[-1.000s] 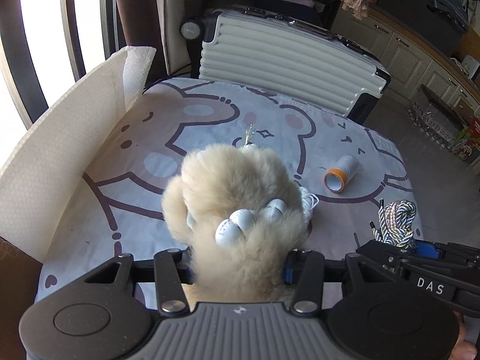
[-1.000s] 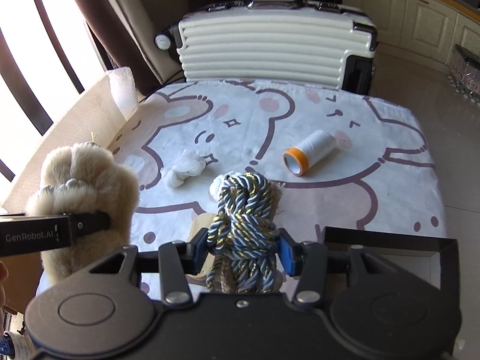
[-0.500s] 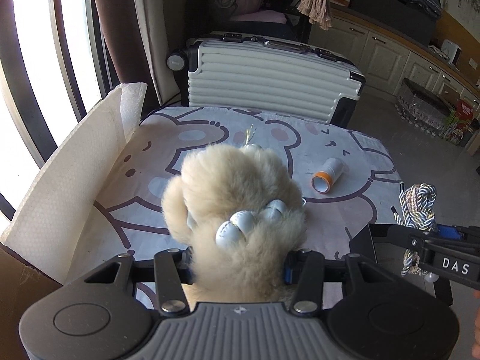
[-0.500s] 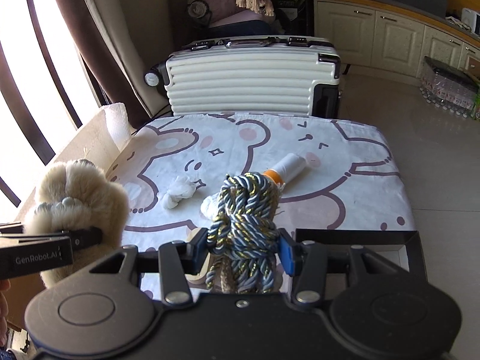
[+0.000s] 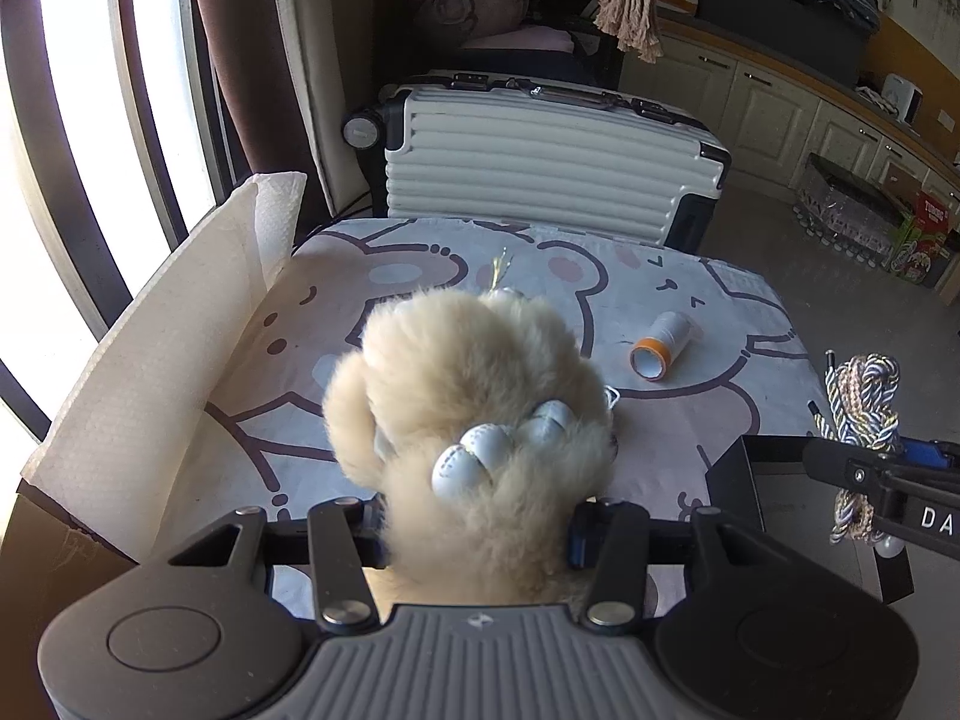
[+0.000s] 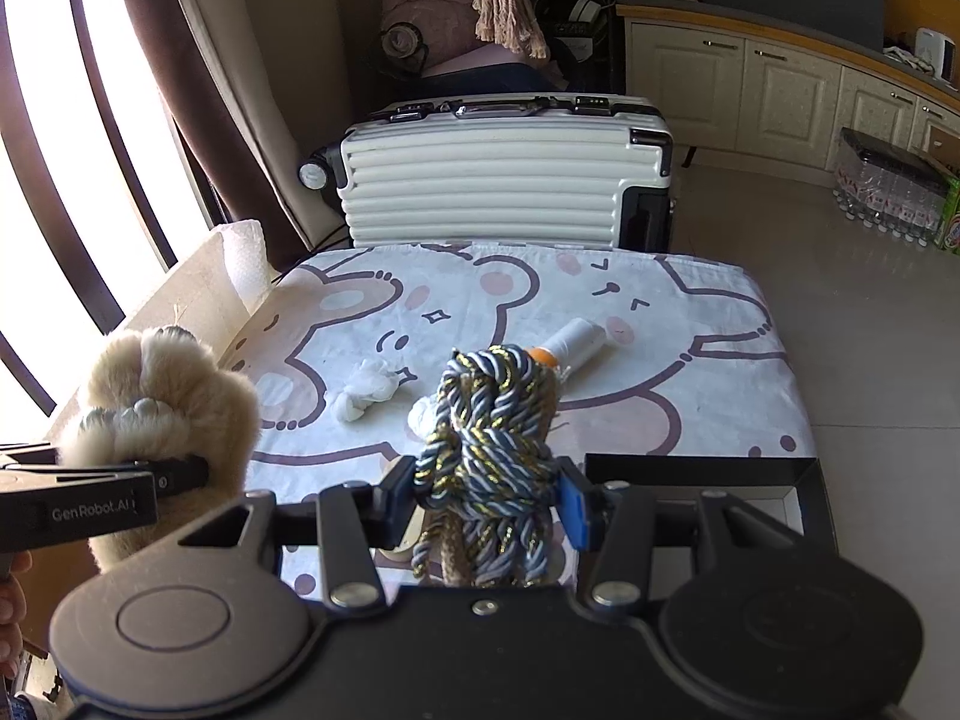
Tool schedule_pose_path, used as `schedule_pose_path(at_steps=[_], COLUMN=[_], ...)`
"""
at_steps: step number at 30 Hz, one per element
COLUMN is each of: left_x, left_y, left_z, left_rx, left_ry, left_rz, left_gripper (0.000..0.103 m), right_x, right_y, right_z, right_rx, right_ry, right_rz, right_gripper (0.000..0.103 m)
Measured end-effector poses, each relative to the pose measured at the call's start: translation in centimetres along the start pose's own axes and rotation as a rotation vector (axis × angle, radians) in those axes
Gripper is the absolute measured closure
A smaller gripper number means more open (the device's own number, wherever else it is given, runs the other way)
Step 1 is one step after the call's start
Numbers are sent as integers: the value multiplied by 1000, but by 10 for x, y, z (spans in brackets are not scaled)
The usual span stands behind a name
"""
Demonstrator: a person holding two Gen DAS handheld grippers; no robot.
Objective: Organize objects
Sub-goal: 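Lift the rope with the right tool while the left tool lifts the plush toy, then carry the rope with the right tool while the left tool carries the plush toward the black box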
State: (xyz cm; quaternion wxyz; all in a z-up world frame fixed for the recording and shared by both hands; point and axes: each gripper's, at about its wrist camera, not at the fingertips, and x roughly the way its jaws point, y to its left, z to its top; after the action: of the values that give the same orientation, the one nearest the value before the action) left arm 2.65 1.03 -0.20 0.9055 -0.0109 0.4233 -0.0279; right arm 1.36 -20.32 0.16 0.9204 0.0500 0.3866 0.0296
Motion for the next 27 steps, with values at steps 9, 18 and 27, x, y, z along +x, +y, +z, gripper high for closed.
schedule_pose_path(at_steps=[9, 18, 27], left_x=[0, 4, 8], left_y=[-2, -32, -74], left_z=[1, 4, 5], left_rx=[-16, 17, 58], left_ry=[0, 4, 10], left_rz=[-4, -42, -91], left_gripper=[54, 54, 54], right_x=[1, -3, -16], right_y=[0, -23, -63], right_z=[0, -3, -9], right_rx=[-11, 9, 52], right_ry=[6, 4, -1], right_rz=[7, -23, -77], right_gripper=[54, 54, 54])
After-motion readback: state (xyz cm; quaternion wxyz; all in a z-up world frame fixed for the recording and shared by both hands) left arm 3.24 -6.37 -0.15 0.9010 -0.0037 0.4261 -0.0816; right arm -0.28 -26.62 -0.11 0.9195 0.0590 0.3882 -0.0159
